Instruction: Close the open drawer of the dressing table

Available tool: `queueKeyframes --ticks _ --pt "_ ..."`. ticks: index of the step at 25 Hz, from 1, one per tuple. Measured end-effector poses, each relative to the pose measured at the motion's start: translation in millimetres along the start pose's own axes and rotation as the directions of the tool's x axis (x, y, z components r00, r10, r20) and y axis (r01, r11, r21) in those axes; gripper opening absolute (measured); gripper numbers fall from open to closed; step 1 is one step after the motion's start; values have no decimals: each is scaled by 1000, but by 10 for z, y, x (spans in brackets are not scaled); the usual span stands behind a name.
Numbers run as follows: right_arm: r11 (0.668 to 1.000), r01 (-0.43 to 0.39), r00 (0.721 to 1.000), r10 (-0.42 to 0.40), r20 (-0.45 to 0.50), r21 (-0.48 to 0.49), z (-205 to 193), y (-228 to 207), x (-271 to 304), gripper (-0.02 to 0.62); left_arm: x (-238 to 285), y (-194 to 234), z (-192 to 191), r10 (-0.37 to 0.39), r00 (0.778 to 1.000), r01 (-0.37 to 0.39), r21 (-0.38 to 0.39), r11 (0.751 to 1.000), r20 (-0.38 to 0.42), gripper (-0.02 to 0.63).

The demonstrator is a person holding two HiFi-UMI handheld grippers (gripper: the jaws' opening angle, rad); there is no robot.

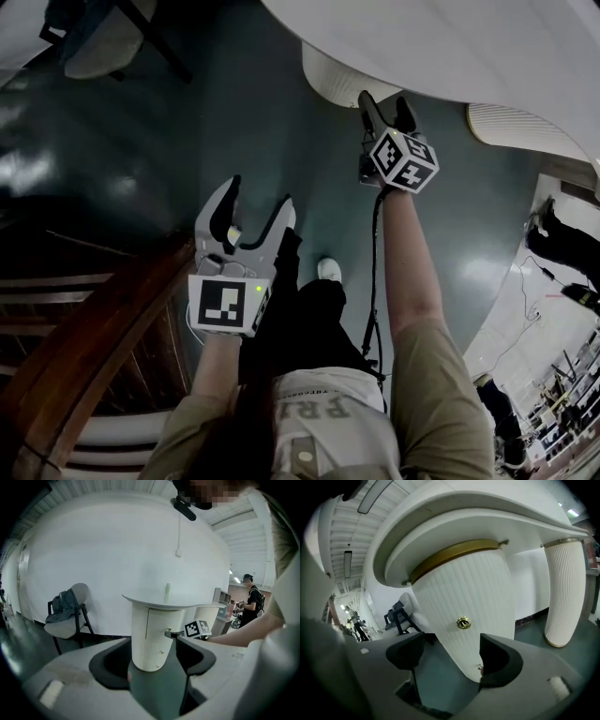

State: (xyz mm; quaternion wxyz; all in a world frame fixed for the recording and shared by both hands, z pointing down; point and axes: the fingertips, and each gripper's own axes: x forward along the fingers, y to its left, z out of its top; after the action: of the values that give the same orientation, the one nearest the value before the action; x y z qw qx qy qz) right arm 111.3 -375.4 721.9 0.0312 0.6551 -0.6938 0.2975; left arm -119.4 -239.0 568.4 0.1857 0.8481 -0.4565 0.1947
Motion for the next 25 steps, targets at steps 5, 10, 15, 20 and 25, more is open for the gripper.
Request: queueKeyframes --ticks 5,10,15,20,25 --pt "999 -16 1000 15 -19 -42 182 115 -424 376 -209 -84 319 -11 1000 10 45 999 26 313" --pt "1000 -5 1000 5 -26 -2 378 180 -1129 383 -476 -274 716 -7 999 5 50 999 46 313" --pt "999 -14 1000 15 13 -53 990 378 -1896 383 -861 -424 1236 8 995 -16 78 997 103 313" --pt "993 -108 990 111 82 -38 1734 737 -2871 383 -1467 -608 1756 34 985 -50 89 995 171 313" --pt "992 -100 972 115 204 -82 2378 940 -3781 383 -2004 -733 2092 77 964 -97 68 993 254 313"
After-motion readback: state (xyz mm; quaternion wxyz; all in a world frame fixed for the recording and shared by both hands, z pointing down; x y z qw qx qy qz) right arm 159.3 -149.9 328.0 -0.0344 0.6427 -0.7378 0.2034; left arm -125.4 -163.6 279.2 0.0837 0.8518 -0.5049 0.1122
